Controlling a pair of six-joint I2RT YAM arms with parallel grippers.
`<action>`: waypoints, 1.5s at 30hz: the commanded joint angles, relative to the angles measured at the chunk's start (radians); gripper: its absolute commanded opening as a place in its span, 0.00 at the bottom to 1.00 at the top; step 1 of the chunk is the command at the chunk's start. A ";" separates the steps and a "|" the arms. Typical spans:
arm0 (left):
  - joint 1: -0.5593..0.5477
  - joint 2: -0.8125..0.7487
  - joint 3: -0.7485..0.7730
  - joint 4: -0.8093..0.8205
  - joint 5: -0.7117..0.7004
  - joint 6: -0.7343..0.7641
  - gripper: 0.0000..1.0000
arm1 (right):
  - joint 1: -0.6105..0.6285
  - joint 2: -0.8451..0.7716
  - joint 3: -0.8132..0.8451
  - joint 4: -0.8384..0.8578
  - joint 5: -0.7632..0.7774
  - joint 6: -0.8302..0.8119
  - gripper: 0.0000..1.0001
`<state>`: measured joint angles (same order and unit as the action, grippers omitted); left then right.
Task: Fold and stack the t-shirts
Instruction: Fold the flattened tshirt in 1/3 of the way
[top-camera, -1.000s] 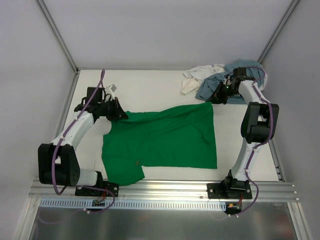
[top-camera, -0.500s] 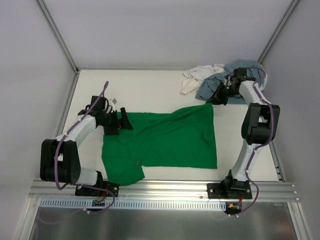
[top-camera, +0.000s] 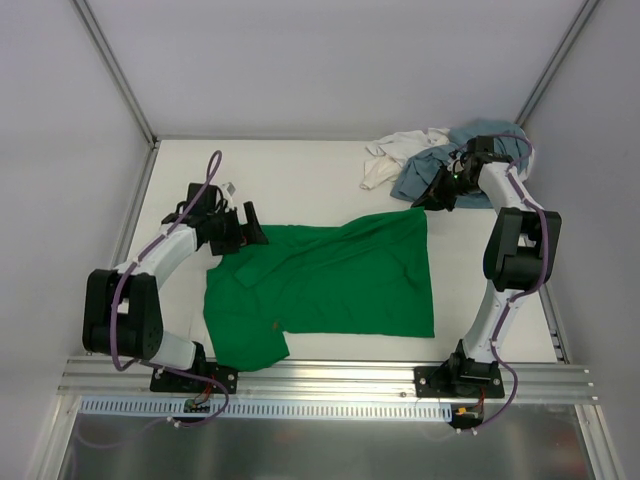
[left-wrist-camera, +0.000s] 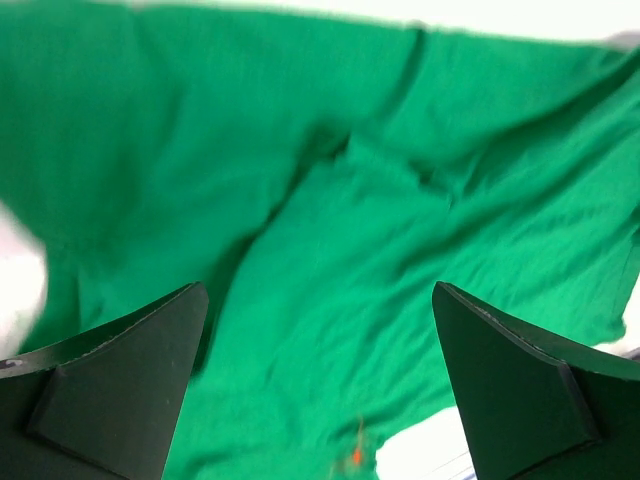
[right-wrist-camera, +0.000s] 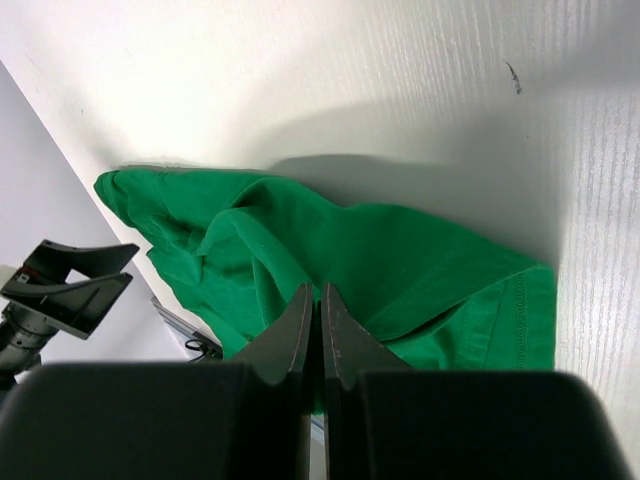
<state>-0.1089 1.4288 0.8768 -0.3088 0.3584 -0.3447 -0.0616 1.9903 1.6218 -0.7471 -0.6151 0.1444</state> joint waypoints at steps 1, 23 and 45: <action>-0.024 0.074 0.056 0.105 0.040 -0.014 0.99 | 0.005 -0.053 0.000 -0.017 -0.025 -0.014 0.00; -0.115 0.476 0.550 -0.220 0.125 0.254 0.85 | 0.002 -0.042 0.012 -0.014 -0.032 -0.012 0.01; -0.138 0.418 0.470 -0.290 0.135 0.556 0.80 | 0.000 -0.047 0.003 -0.012 -0.041 -0.011 0.01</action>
<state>-0.2367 1.8324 1.3300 -0.6197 0.4324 0.1715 -0.0612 1.9903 1.6218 -0.7460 -0.6338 0.1448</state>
